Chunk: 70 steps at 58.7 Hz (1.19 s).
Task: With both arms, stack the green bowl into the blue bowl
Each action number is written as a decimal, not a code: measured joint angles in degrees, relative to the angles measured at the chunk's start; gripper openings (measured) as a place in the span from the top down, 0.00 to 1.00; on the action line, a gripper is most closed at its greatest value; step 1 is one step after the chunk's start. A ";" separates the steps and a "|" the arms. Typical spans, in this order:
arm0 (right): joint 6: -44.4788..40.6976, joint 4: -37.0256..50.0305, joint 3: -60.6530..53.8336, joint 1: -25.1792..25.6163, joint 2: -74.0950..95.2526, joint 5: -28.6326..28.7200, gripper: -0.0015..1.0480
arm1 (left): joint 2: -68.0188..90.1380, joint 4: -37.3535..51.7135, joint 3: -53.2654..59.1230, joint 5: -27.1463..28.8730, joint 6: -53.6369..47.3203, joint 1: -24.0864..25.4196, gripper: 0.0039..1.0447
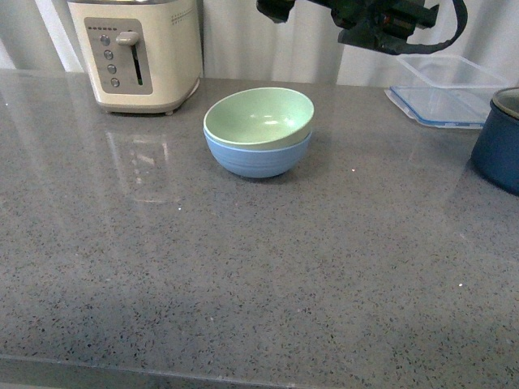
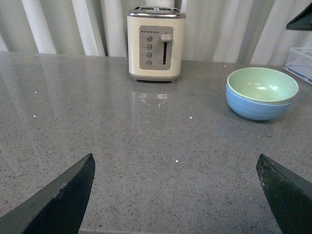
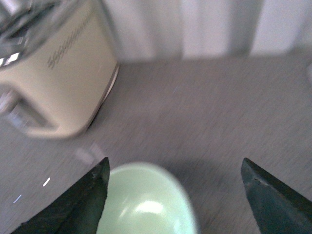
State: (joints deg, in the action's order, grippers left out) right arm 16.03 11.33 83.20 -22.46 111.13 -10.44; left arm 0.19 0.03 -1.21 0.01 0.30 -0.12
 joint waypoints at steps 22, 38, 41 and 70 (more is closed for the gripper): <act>-15.43 41.75 -47.25 9.53 -22.75 -3.06 0.95 | 0.00 0.00 0.00 0.02 0.00 0.00 0.06; -15.87 44.44 -63.28 13.84 -34.71 1.79 0.99 | 0.00 0.00 0.00 0.07 0.00 0.00 0.06; -15.87 44.44 -64.87 14.51 -36.24 2.16 0.99 | 0.00 0.00 0.00 0.07 0.00 0.00 0.06; -15.89 41.11 -78.36 21.70 -54.03 10.05 0.99 | 0.00 0.00 0.00 0.07 0.00 0.00 0.06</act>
State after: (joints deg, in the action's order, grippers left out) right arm 0.14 52.45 4.84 -0.75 57.10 -0.38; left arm 0.19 0.03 -1.21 0.08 0.30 -0.12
